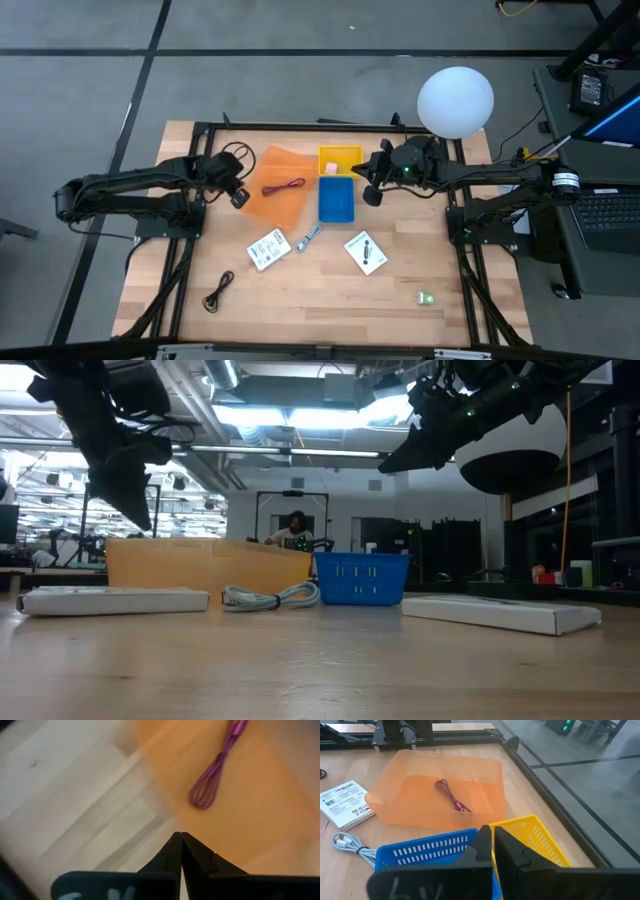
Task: Pick and place items into bin
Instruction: Adjust the orange bin
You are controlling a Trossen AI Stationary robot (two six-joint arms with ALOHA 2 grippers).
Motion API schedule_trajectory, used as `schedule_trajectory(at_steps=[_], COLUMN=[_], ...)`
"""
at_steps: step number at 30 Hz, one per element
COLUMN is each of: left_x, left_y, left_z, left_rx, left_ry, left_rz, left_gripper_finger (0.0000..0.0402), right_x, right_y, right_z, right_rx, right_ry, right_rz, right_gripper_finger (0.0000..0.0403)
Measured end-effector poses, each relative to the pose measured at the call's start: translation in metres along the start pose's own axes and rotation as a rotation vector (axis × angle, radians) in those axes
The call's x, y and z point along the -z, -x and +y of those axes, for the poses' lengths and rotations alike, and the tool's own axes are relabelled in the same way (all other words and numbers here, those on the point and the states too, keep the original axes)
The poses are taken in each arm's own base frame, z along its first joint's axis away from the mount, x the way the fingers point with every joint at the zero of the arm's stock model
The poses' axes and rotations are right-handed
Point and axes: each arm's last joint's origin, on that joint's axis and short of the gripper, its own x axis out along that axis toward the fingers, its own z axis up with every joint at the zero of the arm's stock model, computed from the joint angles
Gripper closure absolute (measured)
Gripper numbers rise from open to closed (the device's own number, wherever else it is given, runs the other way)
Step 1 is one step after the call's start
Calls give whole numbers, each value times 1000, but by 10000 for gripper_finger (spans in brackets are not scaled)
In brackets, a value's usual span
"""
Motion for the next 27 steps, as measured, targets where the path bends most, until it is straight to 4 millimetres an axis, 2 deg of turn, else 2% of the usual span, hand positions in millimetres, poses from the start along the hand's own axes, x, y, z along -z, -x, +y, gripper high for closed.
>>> schedule_trajectory(at_steps=[8,17,27], left_x=[2,2,-7], left_y=[-12,-36,-48], left_z=[-1,-8,-17], left_rx=[-55,-34,91], left_ry=[78,57,11], left_rz=[101,249,221], left_gripper_finger=[400,399,399], right_x=[0,0,0], right_y=[0,0,0], right_z=[0,0,0], right_rx=[0,0,0], right_ry=[0,0,0], right_rz=[0,0,0], right_gripper_finger=[398,399,399])
